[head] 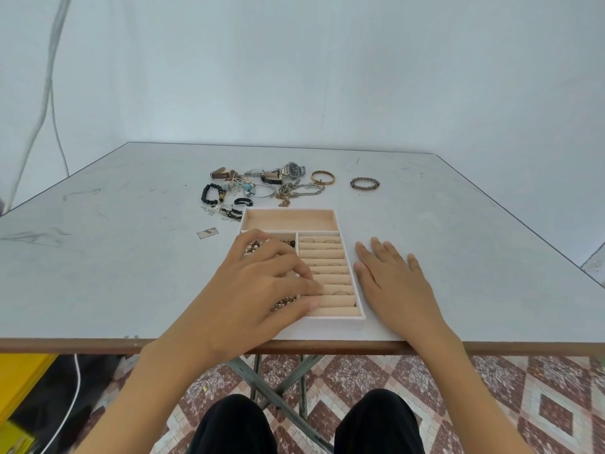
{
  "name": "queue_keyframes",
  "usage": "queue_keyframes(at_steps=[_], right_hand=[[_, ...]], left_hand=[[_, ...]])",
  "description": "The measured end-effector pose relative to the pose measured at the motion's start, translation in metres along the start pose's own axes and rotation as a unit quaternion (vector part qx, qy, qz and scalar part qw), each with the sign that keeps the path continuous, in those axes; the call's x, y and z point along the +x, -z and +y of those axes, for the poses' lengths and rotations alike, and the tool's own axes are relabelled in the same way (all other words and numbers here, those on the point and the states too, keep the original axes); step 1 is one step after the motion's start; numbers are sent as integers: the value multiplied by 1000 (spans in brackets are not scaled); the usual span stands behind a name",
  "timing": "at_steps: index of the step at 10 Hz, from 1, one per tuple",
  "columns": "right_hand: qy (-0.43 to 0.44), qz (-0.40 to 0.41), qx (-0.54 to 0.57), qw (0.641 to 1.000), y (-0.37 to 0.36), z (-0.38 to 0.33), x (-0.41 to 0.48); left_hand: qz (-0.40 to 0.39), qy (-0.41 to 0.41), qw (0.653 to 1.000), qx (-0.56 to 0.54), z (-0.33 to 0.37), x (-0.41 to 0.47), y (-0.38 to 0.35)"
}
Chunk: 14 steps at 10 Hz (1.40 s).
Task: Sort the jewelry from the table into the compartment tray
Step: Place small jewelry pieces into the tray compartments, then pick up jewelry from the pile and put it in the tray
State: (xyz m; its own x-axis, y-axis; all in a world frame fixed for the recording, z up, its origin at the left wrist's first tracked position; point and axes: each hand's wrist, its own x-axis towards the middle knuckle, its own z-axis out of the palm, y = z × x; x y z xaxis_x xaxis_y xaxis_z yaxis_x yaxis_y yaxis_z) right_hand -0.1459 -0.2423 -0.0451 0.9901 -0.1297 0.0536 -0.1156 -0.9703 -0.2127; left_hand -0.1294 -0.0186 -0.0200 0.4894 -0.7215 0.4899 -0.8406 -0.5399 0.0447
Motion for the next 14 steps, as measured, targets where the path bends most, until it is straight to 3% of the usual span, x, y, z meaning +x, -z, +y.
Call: queue_keyframes(at_steps=[12,13,14], right_hand=[[-4,-2,-1,1000,1,-1,-1],[-4,-2,1,1000,2,-2,-1],[-4,-3,2,1000,2,-2,-1]], left_hand=[[-21,14,999,-48,-2,-2,-7],[-3,4,998,-65,-6,-3,-3],[66,30,988,-137,-18,-5,3]])
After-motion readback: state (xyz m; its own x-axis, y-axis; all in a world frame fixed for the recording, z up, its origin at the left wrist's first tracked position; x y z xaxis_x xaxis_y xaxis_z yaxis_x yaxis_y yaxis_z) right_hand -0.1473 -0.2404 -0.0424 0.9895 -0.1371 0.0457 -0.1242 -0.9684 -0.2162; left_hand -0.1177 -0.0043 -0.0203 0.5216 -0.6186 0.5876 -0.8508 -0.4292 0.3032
